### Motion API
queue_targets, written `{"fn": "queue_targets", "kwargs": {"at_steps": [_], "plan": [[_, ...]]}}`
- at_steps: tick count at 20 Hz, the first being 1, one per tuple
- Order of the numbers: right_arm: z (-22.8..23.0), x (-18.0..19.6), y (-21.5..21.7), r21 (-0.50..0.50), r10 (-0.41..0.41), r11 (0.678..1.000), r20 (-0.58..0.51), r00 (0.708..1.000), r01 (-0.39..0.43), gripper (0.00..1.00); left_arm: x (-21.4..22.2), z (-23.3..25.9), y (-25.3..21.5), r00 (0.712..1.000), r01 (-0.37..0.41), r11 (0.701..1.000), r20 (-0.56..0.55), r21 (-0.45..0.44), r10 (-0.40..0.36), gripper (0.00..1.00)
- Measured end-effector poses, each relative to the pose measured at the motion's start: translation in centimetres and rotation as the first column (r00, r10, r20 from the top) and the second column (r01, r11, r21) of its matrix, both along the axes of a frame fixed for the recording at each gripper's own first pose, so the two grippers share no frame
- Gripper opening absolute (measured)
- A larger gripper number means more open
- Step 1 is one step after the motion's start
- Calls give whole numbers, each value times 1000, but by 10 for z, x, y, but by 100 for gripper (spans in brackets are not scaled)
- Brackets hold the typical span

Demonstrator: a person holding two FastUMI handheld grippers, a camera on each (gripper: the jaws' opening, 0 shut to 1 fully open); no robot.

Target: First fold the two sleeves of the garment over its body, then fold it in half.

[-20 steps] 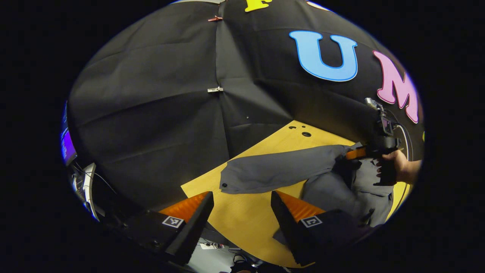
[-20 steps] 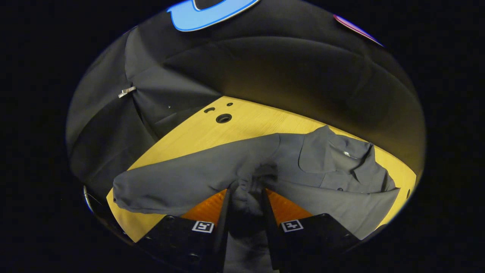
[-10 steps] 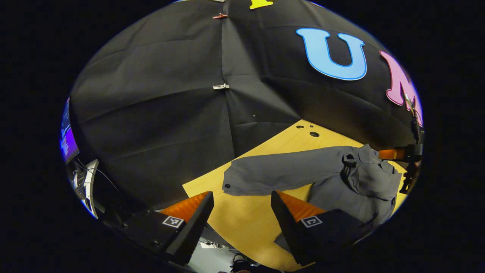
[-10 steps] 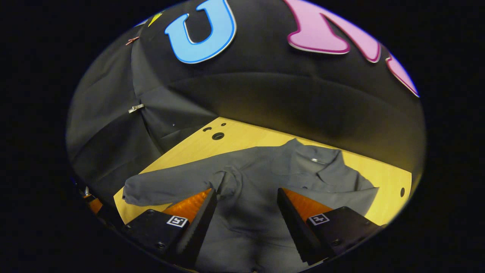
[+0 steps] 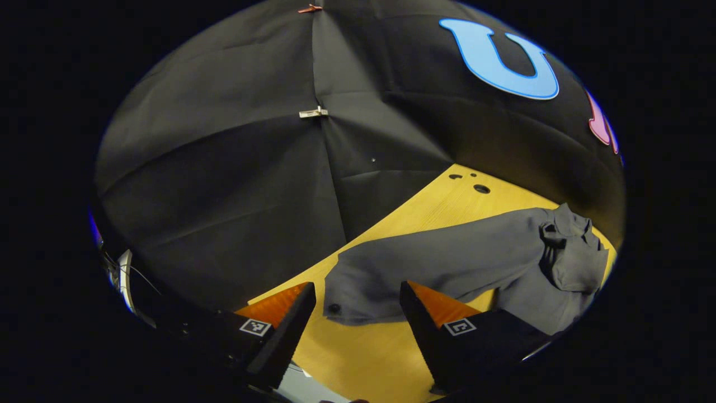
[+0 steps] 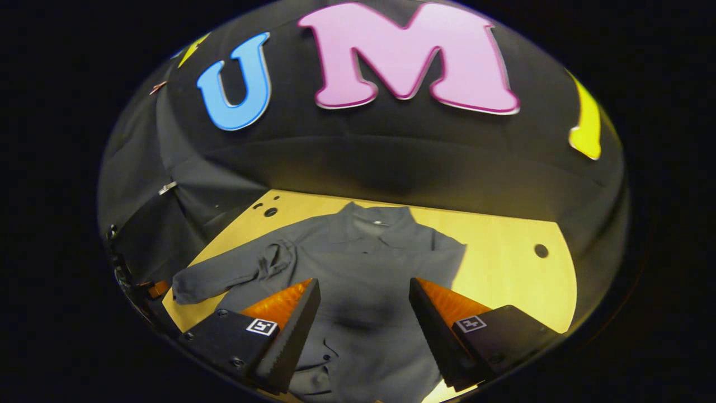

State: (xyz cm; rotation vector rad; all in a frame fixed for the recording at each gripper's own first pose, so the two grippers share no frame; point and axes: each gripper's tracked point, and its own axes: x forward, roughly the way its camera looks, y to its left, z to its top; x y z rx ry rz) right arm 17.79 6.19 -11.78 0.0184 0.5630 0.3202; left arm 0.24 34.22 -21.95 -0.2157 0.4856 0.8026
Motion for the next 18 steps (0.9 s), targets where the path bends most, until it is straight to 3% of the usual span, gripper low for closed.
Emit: {"fn": "queue_targets", "kwargs": {"at_steps": [7,16,18], "plan": [[12,-63,-68,14,-208,978,-9,978,209,99,35,-54,41,997,6,997,-81,-72,-12,96],[6,-127,-112,24,-353,935,-39,935,354,99,52,-79,42,995,57,986,-76,-156,-69,96],[-2,-139,-114,23,-365,930,-56,929,367,99,55,-79,36,992,87,982,-76,-165,-101,82]]}}
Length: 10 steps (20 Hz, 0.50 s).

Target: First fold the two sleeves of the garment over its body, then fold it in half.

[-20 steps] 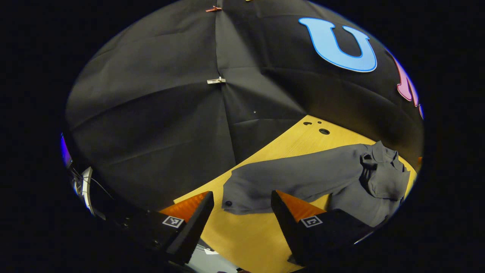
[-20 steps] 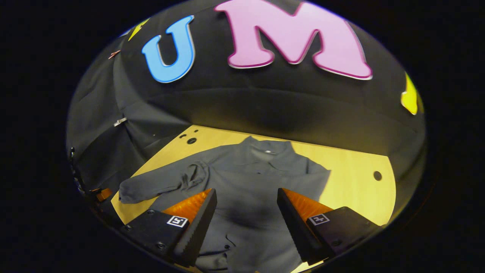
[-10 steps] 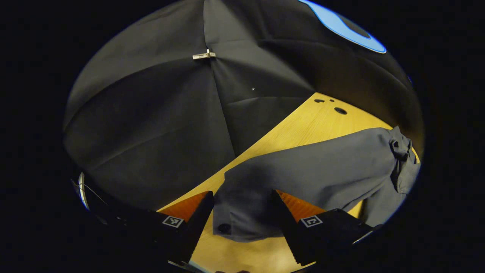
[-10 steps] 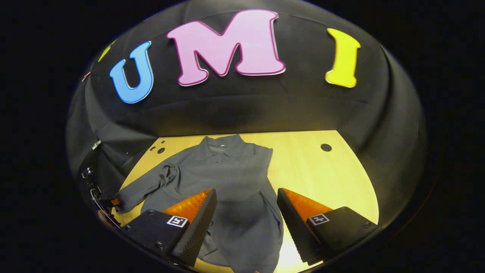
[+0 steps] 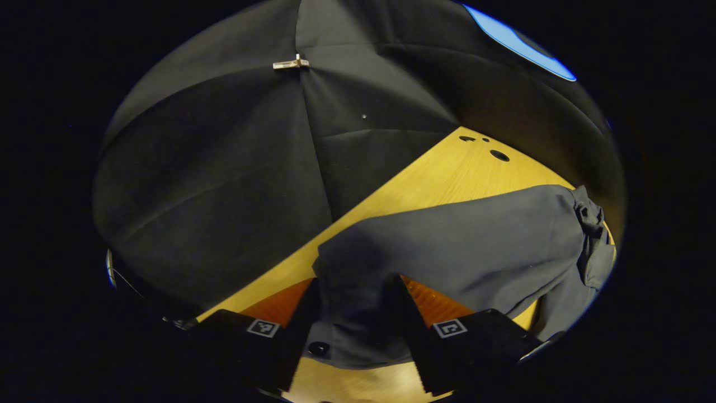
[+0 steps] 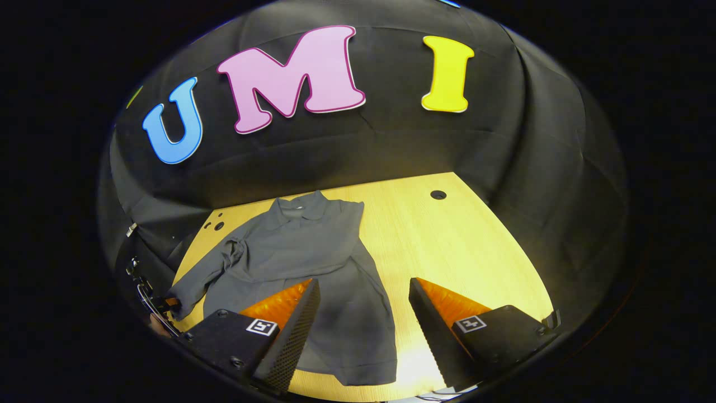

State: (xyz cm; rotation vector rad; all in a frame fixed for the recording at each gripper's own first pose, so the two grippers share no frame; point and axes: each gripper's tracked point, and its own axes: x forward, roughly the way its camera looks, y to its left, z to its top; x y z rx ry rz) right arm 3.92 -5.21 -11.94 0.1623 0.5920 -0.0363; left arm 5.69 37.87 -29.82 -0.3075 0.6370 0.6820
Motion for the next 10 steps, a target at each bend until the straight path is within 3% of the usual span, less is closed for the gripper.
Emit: {"fn": "queue_targets", "kwargs": {"at_steps": [2,6,10], "plan": [[-4,-5,-1,7,-12,1000,-5,1000,12,99,5,1,-4,998,59,998,-3,-2,-59,68],[-5,-19,-6,5,-25,1000,7,1000,25,99,14,5,-12,997,81,997,-5,11,-81,10],[-6,-23,-17,-7,-39,999,14,999,40,99,24,26,-19,996,83,997,35,-4,-82,6]]}}
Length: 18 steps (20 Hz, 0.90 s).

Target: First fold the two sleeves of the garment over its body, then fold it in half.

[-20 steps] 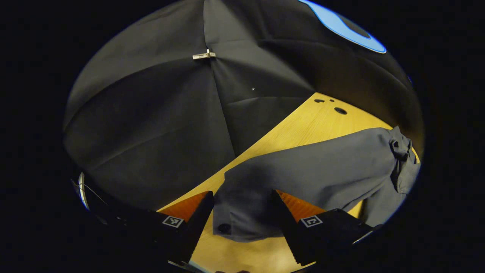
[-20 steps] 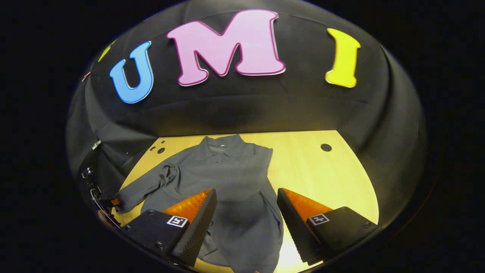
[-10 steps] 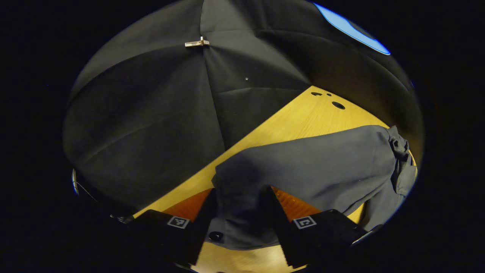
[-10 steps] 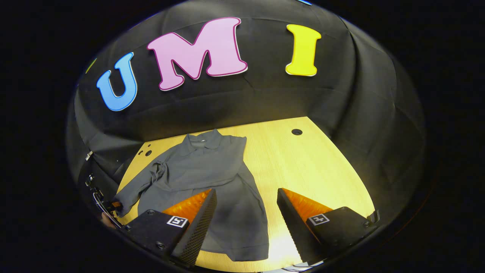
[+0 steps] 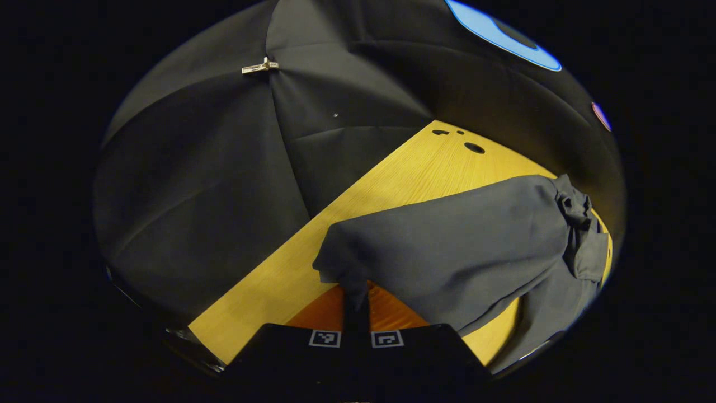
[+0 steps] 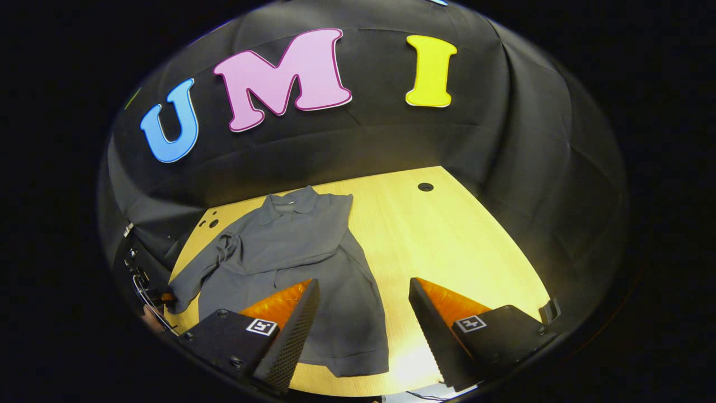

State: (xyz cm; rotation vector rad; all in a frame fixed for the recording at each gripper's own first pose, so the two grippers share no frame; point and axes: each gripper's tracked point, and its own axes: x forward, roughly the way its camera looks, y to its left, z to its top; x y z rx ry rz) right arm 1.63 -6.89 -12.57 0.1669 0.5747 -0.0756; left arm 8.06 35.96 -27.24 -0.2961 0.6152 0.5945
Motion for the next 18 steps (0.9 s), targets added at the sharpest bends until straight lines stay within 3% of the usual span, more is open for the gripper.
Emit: {"fn": "queue_targets", "kwargs": {"at_steps": [7,13,18], "plan": [[-10,2,-24,24,-41,999,-4,999,42,99,44,96,-29,984,82,994,150,79,-93,5],[-31,7,-42,56,-58,997,-35,998,60,99,102,191,-91,933,179,970,283,164,-220,5],[-48,17,-62,90,-75,993,-57,996,80,99,148,225,-182,880,305,935,321,182,-350,5]]}}
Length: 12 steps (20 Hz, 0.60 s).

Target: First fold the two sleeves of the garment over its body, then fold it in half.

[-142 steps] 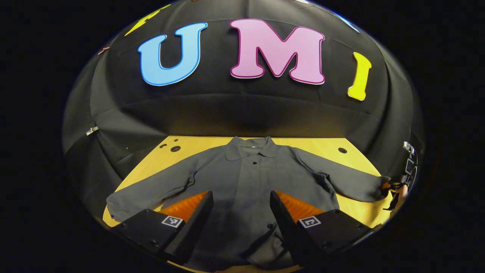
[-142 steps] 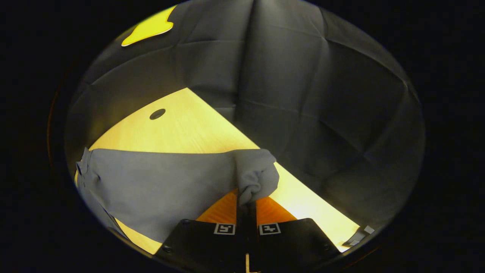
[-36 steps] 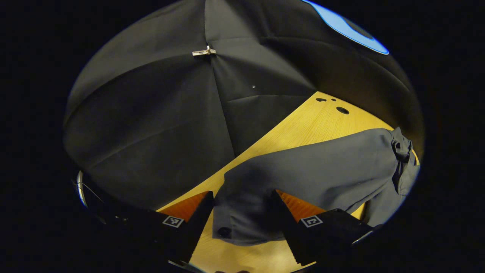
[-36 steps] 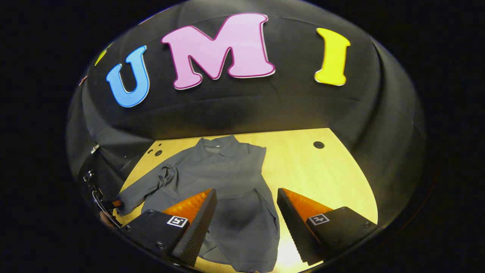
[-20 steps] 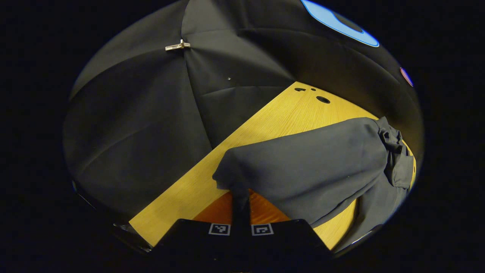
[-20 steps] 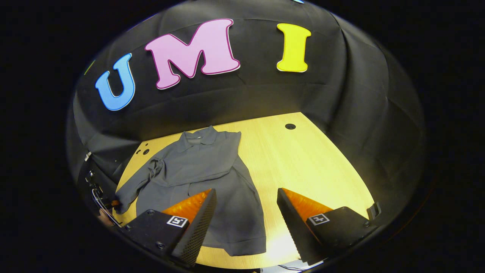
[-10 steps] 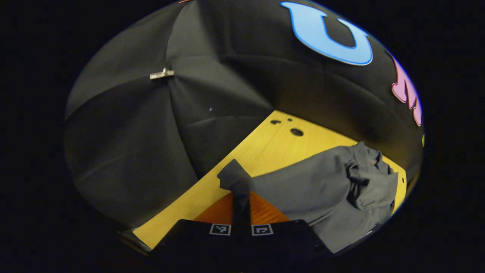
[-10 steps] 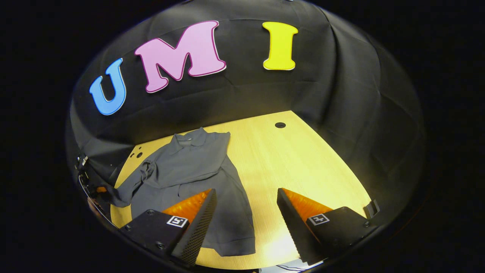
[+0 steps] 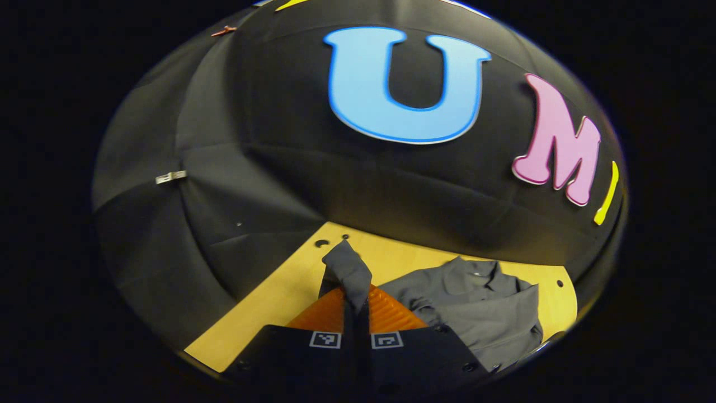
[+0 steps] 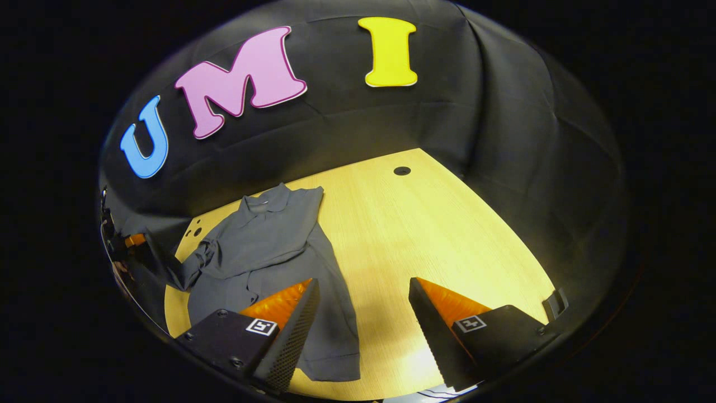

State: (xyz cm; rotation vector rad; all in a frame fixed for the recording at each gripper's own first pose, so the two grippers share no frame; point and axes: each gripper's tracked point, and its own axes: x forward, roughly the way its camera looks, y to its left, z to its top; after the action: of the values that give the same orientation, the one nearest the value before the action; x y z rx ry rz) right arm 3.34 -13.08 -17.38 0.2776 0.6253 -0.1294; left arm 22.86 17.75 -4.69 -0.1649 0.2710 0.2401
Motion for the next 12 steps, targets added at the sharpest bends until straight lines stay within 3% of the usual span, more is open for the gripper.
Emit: {"fn": "queue_targets", "kwargs": {"at_steps": [5,12], "plan": [[-16,9,-14,21,8,1000,-26,1000,-8,99,39,0,-114,985,171,985,-3,-2,-171,5],[-35,34,-15,43,79,996,-62,995,-77,99,79,-15,-255,930,366,930,-19,-24,-367,5]]}}
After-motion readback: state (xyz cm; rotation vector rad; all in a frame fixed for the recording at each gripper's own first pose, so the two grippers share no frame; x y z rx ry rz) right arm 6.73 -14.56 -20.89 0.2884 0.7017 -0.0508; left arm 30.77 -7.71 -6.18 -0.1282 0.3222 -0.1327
